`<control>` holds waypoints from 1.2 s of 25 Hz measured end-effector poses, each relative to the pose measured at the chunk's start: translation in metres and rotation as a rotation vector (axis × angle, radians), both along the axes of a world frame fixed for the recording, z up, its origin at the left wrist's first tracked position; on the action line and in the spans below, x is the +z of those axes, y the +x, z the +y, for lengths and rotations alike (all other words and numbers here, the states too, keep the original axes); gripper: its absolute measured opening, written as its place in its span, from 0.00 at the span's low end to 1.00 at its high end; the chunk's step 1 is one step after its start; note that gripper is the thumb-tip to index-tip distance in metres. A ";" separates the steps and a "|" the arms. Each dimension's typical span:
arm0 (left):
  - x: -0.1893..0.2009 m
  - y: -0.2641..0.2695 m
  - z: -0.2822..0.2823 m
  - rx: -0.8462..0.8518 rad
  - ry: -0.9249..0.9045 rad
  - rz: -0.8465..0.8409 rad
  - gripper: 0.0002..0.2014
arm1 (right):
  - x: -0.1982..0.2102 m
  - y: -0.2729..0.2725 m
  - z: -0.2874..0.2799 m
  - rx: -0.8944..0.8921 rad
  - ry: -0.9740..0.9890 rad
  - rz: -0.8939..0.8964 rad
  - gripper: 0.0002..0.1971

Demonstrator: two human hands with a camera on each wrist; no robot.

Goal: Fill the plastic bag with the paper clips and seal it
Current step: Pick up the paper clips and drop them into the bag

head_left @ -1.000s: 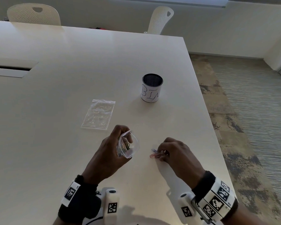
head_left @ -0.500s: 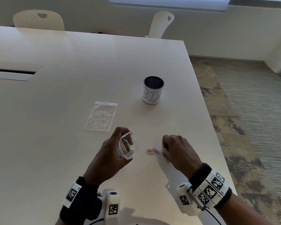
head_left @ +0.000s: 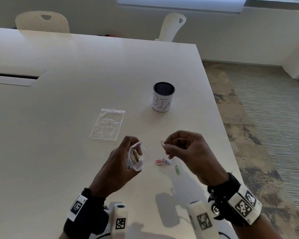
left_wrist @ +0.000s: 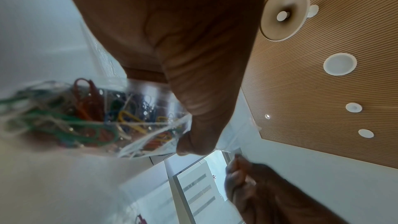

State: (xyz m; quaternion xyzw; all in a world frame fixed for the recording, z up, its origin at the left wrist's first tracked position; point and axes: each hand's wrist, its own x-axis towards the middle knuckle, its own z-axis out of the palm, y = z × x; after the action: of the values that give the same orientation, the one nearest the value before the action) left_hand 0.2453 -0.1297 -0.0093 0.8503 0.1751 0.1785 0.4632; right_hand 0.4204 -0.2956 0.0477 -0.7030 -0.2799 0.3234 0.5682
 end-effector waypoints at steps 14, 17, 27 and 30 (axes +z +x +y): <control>0.000 -0.001 0.001 0.024 0.007 0.002 0.27 | 0.014 -0.032 0.028 0.168 0.056 -0.452 0.10; 0.001 -0.002 0.001 0.008 -0.002 -0.011 0.27 | 0.000 -0.005 0.019 0.056 -0.028 -0.506 0.07; 0.001 0.001 0.001 -0.010 -0.007 0.008 0.27 | -0.051 0.002 0.011 0.412 -0.421 -0.856 0.07; 0.002 0.000 0.002 -0.011 -0.002 0.017 0.28 | -0.054 -0.002 0.019 0.411 -0.459 -0.858 0.03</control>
State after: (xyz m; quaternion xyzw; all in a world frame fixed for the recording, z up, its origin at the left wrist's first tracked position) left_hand 0.2454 -0.1277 -0.0075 0.8522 0.1746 0.1684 0.4635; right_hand 0.4182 -0.2762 -0.0064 -0.8092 -0.5412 0.1645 0.1587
